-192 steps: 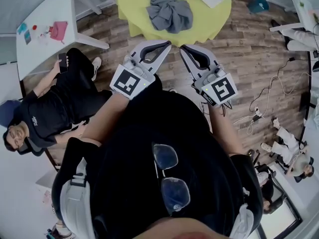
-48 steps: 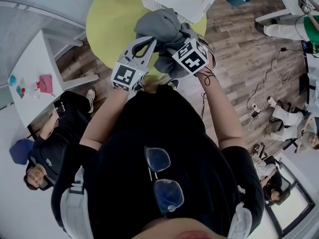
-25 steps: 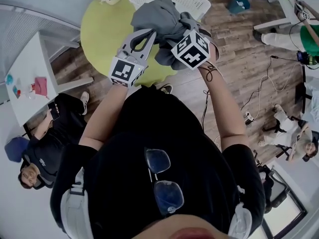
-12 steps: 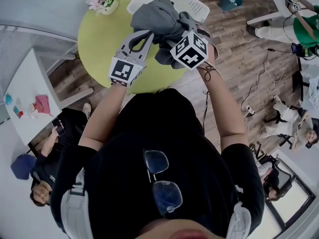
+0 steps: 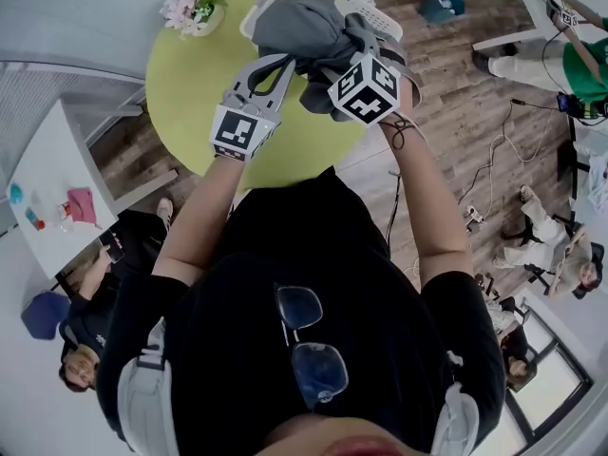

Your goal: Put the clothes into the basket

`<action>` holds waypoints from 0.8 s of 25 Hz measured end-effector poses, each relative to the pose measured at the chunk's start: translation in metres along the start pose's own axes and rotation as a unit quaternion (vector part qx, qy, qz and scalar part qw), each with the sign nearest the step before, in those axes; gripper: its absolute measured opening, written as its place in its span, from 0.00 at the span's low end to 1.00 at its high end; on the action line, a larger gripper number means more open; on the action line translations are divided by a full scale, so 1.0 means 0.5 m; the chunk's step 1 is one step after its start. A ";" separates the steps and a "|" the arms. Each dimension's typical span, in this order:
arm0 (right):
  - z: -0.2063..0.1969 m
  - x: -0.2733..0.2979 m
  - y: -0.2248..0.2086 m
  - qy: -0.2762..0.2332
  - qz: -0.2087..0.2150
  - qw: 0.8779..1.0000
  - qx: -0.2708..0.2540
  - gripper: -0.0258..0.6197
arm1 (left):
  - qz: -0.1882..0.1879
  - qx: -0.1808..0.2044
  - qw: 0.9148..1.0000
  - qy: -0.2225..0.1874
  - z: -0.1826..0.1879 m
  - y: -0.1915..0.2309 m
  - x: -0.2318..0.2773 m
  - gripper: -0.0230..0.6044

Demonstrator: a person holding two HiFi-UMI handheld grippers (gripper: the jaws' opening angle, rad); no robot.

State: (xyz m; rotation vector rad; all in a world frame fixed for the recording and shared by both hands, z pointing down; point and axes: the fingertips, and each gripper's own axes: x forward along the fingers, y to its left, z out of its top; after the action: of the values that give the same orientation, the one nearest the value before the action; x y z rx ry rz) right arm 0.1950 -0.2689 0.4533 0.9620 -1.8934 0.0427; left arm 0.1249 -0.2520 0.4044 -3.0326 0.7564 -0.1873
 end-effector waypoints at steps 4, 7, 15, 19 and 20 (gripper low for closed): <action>0.007 0.027 -0.043 -0.007 0.009 1.000 -0.011 0.56 | 0.020 -0.006 1.000 0.003 -0.008 0.030 0.038 0.05; 0.009 0.051 -0.072 -0.012 0.017 1.000 -0.019 0.56 | 0.033 -0.007 0.999 0.006 -0.011 0.055 0.068 0.05; -0.011 0.136 -0.113 -0.009 0.045 0.998 -0.031 0.56 | 0.051 -0.013 0.999 0.015 -0.039 0.094 0.130 0.05; -0.026 0.178 -0.119 -0.008 0.059 0.998 -0.033 0.56 | 0.059 -0.018 0.998 0.030 -0.060 0.108 0.151 0.05; -0.029 0.188 -0.119 -0.008 0.062 0.998 -0.032 0.56 | 0.061 -0.020 0.997 0.033 -0.065 0.111 0.155 0.05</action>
State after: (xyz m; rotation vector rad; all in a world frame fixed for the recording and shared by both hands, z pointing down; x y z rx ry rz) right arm 0.2234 -0.3600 0.5120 0.8027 -1.9553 0.0485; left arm 0.1629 -0.3366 0.4435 -3.0178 0.9586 -0.2759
